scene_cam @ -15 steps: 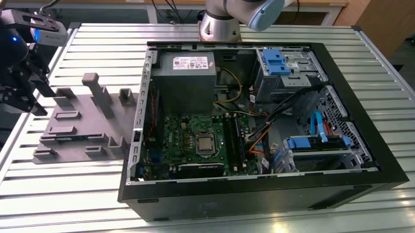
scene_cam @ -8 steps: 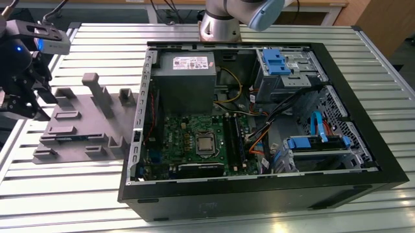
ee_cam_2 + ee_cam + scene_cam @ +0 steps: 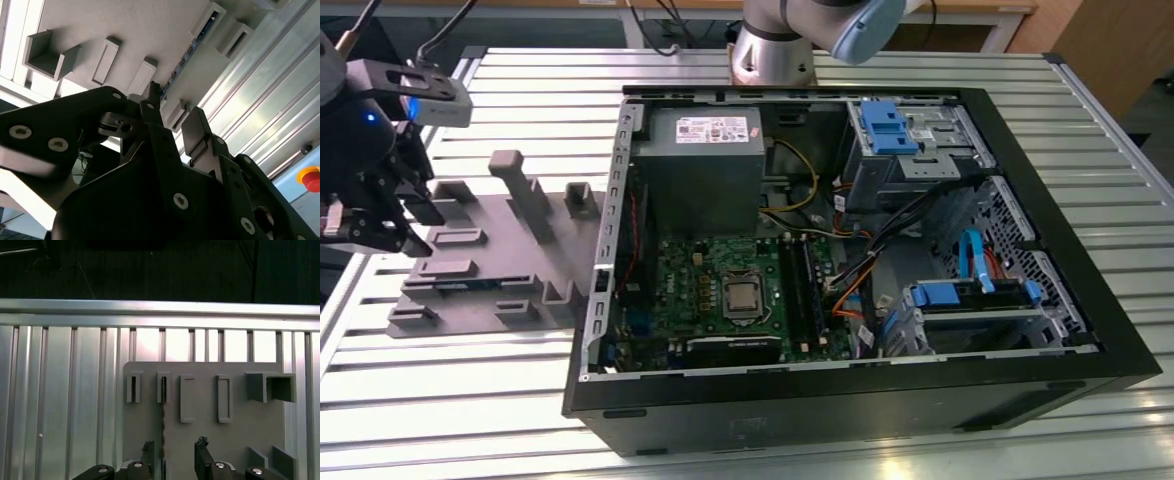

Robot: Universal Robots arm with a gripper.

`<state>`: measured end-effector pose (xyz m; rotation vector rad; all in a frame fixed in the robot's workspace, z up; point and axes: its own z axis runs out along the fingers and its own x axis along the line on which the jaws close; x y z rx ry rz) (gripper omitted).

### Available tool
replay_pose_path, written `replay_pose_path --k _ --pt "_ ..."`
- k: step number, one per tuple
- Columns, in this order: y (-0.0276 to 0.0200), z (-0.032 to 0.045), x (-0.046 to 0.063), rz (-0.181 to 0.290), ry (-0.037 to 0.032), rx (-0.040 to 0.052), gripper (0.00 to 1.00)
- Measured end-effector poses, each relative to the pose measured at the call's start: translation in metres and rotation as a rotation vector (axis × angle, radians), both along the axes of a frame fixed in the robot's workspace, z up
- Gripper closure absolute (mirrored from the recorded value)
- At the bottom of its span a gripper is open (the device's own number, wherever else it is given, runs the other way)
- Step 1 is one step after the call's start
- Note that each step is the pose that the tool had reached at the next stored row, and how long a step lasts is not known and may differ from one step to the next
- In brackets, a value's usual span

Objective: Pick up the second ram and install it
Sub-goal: 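Pick up the second ram and move it above second insertion slot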

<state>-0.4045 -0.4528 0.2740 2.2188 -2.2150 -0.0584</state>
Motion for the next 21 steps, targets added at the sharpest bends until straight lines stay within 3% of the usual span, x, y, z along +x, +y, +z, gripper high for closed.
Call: replay_pose_path --k 3,4,17,21 --pt "-0.0005 -0.0038 0.000 0.000 0.0000 0.0000 0.56" --pt "-0.0007 -0.0051 0.000 0.000 0.0000 0.0000 0.63" --pt "-0.0058 -0.0262 0.000 0.000 -0.0001 0.0000 0.63" --pt "-0.0058 -0.0278 0.000 0.000 0.0001 -0.0001 0.63"
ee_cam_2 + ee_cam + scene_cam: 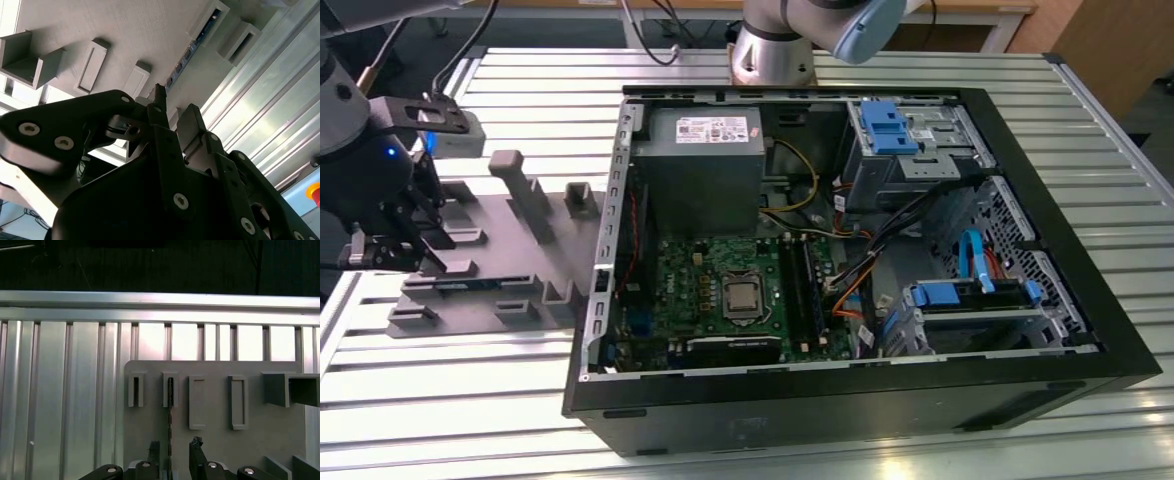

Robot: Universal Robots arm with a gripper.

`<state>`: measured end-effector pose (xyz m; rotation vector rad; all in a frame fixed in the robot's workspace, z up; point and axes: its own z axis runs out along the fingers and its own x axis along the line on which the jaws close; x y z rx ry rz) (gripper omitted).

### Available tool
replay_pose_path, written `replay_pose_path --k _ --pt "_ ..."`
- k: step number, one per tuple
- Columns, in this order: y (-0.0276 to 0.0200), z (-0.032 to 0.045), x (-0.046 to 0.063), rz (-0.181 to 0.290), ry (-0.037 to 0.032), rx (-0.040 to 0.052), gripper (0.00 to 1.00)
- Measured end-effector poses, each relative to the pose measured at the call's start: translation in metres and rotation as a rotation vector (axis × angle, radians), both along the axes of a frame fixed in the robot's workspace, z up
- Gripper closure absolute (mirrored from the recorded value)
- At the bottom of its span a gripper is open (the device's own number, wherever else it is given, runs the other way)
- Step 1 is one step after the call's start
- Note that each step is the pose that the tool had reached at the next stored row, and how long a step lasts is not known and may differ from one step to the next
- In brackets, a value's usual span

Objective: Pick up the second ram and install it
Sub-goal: 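Pick up the second ram and move it above second insertion slot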

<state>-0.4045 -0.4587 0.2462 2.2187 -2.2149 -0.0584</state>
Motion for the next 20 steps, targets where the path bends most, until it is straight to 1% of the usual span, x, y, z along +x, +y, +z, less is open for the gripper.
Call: replay_pose_path --k 11,20 --pt "0.0000 -0.0013 0.0000 0.000 -0.0003 -0.0012 0.63" --pt "0.0000 -0.0098 0.0000 0.000 -0.0002 -0.0014 0.63"
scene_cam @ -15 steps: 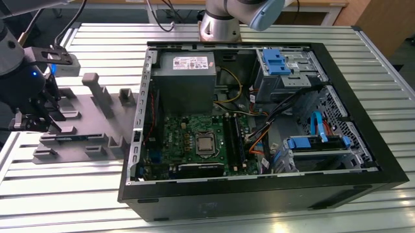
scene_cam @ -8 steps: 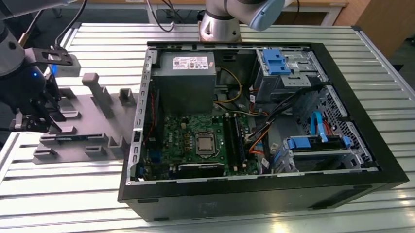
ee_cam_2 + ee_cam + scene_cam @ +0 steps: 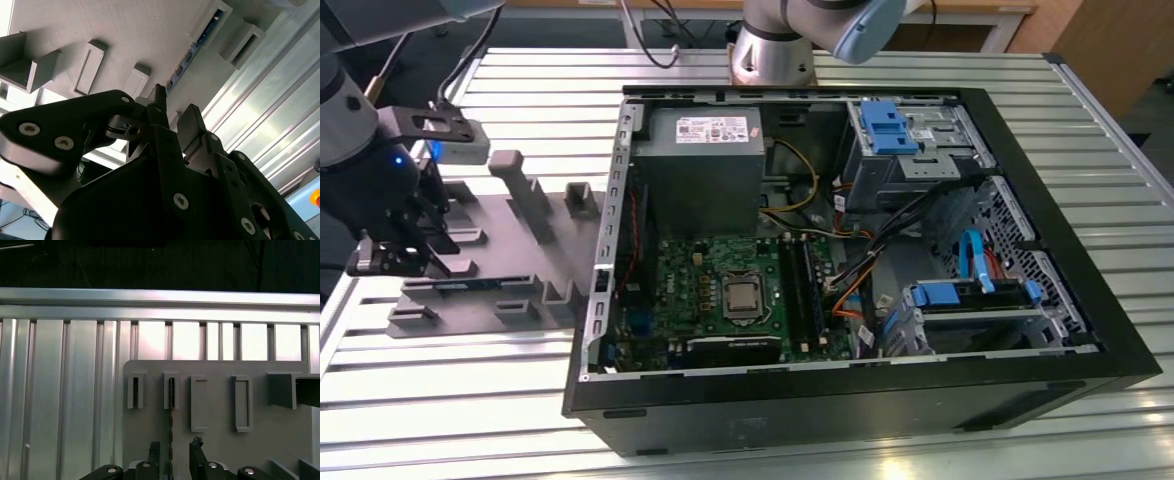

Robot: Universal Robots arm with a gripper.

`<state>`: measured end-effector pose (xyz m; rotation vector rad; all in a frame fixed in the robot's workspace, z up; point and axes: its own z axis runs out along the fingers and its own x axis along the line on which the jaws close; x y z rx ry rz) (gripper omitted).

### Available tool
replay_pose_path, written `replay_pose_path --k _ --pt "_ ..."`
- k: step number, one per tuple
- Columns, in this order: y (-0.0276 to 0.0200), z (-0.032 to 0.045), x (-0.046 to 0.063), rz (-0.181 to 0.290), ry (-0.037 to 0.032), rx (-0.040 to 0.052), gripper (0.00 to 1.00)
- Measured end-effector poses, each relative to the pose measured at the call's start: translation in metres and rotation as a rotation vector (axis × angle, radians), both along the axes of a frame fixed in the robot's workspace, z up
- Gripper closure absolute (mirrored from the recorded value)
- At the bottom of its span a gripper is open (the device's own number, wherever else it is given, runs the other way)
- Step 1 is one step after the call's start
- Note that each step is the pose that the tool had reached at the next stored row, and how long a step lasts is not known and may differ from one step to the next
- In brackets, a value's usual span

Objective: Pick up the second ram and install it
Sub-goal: 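Pick up the second ram and move it above second insertion slot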

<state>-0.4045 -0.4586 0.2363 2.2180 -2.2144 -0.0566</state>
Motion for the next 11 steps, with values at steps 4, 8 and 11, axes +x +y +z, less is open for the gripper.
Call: replay_pose_path --k 4,8,11 --pt "-0.0001 -0.0050 0.000 0.000 0.0000 0.0000 0.63" --pt "-0.0005 -0.0120 0.000 0.000 0.0000 0.0001 0.63" --pt "-0.0009 -0.0171 0.000 0.000 -0.0001 0.0001 0.63"
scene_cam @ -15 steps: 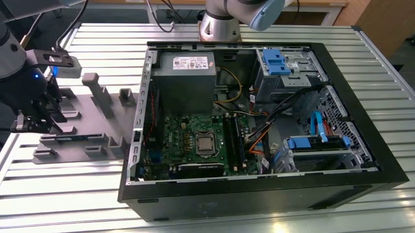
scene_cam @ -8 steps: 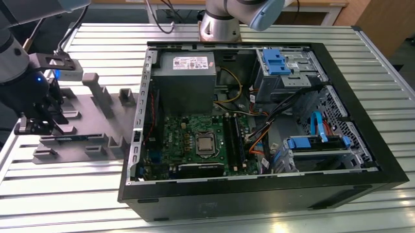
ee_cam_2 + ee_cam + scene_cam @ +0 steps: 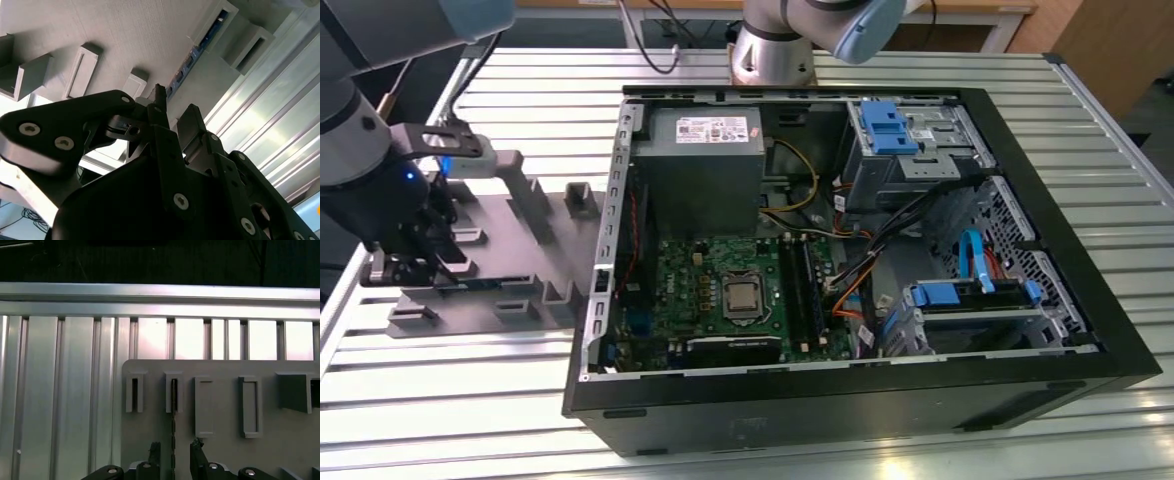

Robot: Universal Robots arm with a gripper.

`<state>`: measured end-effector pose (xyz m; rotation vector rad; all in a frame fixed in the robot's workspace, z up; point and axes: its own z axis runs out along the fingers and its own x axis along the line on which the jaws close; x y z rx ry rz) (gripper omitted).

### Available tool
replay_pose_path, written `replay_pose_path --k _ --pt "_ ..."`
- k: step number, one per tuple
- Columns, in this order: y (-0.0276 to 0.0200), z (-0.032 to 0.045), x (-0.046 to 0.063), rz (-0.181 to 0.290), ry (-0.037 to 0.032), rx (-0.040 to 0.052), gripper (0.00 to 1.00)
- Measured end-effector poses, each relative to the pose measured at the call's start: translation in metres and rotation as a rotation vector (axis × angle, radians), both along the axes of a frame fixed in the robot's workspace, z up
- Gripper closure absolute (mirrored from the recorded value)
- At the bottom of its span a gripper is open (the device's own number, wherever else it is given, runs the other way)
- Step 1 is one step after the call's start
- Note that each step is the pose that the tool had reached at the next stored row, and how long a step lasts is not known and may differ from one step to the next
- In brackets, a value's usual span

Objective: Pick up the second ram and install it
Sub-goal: 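Pick up the second ram and move it above second insertion slot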

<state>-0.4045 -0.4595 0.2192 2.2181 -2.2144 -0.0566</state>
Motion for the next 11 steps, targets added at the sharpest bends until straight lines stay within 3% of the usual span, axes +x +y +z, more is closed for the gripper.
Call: replay_pose_path --k 11 --pt "-0.0011 -0.0137 0.000 0.000 0.0000 0.0000 0.63"
